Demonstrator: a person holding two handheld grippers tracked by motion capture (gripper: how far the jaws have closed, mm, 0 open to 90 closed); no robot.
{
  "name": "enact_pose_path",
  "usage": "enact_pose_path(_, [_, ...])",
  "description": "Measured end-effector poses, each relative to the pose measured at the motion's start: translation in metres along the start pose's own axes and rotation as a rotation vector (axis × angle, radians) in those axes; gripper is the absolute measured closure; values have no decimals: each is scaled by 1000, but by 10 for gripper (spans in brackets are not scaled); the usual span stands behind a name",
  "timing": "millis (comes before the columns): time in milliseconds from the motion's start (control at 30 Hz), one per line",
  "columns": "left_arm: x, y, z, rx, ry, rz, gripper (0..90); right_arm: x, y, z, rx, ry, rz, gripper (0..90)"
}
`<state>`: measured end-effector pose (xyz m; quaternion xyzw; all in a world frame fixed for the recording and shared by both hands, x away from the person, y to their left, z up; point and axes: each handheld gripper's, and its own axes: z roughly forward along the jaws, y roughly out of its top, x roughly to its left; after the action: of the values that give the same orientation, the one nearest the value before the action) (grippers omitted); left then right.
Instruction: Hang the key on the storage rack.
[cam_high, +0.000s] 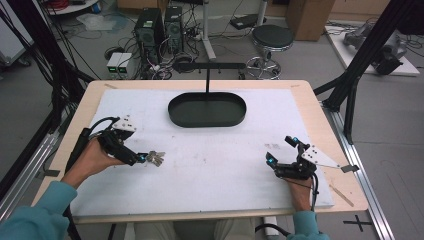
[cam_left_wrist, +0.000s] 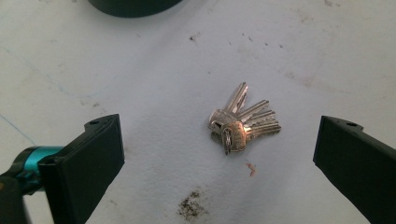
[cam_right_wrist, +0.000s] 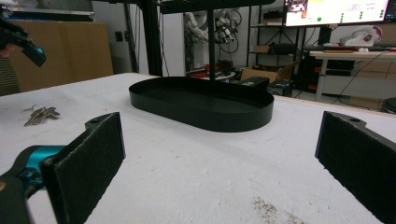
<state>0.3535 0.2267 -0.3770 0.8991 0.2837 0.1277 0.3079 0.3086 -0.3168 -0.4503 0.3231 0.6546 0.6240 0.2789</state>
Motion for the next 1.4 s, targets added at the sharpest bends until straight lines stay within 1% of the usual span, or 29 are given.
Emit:
enact_pose_path(33, [0, 0, 0, 0, 0, 0, 24, 0, 0, 0, -1, 0, -2, 6])
enact_pose_path(67, [-1, 0, 4, 15, 1, 4, 28, 0, 0, 0, -2, 1, -4, 6])
enact_pose_path(100, [0, 0, 6, 23, -9, 11, 59, 0, 0, 0, -2, 1, -4, 6])
enact_pose_path(133, [0, 0, 6, 23, -9, 11, 107, 0, 0, 0, -2, 1, -4, 6])
enact_pose_path(167, [-1, 0, 7, 26, -10, 10, 126, 0, 0, 0, -2, 1, -4, 6])
enact_pose_path(200, [-1, 1, 11, 42, -6, 14, 125, 0, 0, 0, -1, 0, -2, 6])
enact_pose_path(300, [-1, 1, 13, 53, -8, 15, 126, 0, 0, 0, -1, 1, -1, 6])
enact_pose_path(433, [0, -1, 19, 72, -11, 2, 132, 0, 0, 0, 0, 0, 0, 6])
enact_pose_path(500, [1, -4, 22, 91, -16, -3, 145, 0, 0, 0, 0, 1, 5, 6])
enact_pose_path(567, [1, -4, 24, 93, -15, -4, 161, 0, 0, 0, -1, 2, 6, 6])
enact_pose_path(600, [1, -5, 26, 109, -17, -1, 166, 0, 0, 0, 0, 2, 7, 6])
enact_pose_path(667, [1, -5, 27, 112, -20, 2, 189, 0, 0, 0, -1, 3, 8, 6])
enact_pose_path(700, [1, -5, 28, 115, -30, -2, 216, 0, 0, 0, -1, 3, 7, 6])
enact_pose_path(733, [2, -5, 29, 130, -36, 5, 234, 0, 0, 0, 0, 2, 8, 6])
enact_pose_path(800, [1, -5, 31, 132, -36, -1, 265, 0, 0, 0, -1, 3, 8, 6])
enact_pose_path(833, [2, -5, 32, 147, -45, 2, 294, 0, 0, 0, 0, 2, 8, 6])
enact_pose_path(900, [2, -5, 33, 149, -47, -1, 357, 0, 0, 0, 0, 3, 8, 6])
enact_pose_path(933, [2, -6, 33, 149, -47, -3, 357, 0, 0, 0, 0, 3, 8, 6])
enact_pose_path(967, [2, -6, 33, 150, -50, -4, 379, 0, 0, 0, -1, 3, 8, 6])
enact_pose_path(1033, [2, -6, 34, 153, -55, -2, 448, 0, 0, 0, -1, 3, 7, 6])
enact_pose_path(1067, [2, -6, 34, 157, -50, 2, 489, 0, 0, 0, -1, 2, 7, 6])
enact_pose_path(1100, [2, -6, 34, 154, -54, -2, 489, 0, 0, 0, -1, 2, 7, 6])
enact_pose_path(1133, [2, -6, 34, 155, -59, -5, 543, 0, 0, 0, -1, 3, 8, 6])
enact_pose_path(1233, [2, -6, 34, 156, -63, -10, 603, 0, 0, 0, -1, 3, 7, 6])
enact_pose_path(1300, [2, -6, 34, 166, -62, -6, 629, 0, 0, 0, 0, 3, 9, 6])
enact_pose_path(1400, [2, -6, 36, 174, -67, -14, 674, 0, 0, 0, -1, 3, 9, 6])
